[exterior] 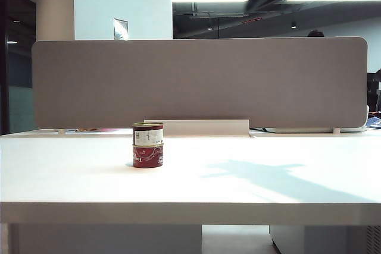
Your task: Stack a can of tomatoes on the right onto the can of tomatoes on the left.
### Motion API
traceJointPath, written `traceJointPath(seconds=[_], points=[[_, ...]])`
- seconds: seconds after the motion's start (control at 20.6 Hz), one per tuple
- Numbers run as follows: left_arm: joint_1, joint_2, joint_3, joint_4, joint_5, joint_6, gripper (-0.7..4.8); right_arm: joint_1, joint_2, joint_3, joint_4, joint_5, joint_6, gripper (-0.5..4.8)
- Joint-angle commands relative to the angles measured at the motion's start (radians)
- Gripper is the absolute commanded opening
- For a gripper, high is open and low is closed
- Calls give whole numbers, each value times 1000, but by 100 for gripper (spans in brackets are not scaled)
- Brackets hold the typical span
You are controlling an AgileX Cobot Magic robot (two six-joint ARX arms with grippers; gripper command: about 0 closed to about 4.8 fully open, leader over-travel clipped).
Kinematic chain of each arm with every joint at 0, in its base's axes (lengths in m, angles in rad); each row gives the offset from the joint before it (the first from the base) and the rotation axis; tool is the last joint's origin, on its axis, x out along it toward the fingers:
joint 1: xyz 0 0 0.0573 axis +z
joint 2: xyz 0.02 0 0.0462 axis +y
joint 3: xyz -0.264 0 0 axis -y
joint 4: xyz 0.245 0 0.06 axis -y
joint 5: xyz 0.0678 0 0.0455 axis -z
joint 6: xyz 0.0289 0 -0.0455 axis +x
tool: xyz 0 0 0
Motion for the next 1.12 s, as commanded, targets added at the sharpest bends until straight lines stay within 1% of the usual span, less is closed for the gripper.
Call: traceJointPath(seconds=[0.05, 0.15, 0.19, 0.34, 0.49, 0.58, 0.63, 0.68, 0.73, 0.87, 1.02, 1.12], points=[[0, 0, 3, 9, 3, 3, -6, -52, -175, -180, 18, 10, 31, -2], [0, 0, 3, 9, 3, 3, -6, -74, -254, -264, 32, 19, 60, -2], [0, 0, 3, 9, 3, 3, -6, -93, -324, -336, 38, 37, 84, -2], [0, 0, 3, 8, 3, 3, -6, -132, -487, -483, 35, 40, 131, -2], [0, 0, 3, 9, 3, 3, -6, -134, -647, -607, 31, 122, 159, -1], [0, 0, 3, 9, 3, 3, -6, -134, -713, -656, 28, 153, 169, -1], [0, 0, 3, 8, 3, 3, -6, -134, -786, -718, 28, 209, 207, -1], [0, 0, 3, 9, 3, 3, -6, -134, -809, -738, 28, 230, 219, -1], [0, 0, 3, 8, 3, 3, -6, -134, -886, -809, 29, 263, 248, -1], [0, 0, 3, 8, 3, 3, -6, -133, -1036, -932, 28, 262, 263, -1], [0, 0, 3, 9, 3, 3, -6, -130, -1157, -1007, 23, 254, 265, -1], [0, 0, 3, 8, 3, 3, -6, -131, -1228, -1027, -21, 253, 266, -1]])
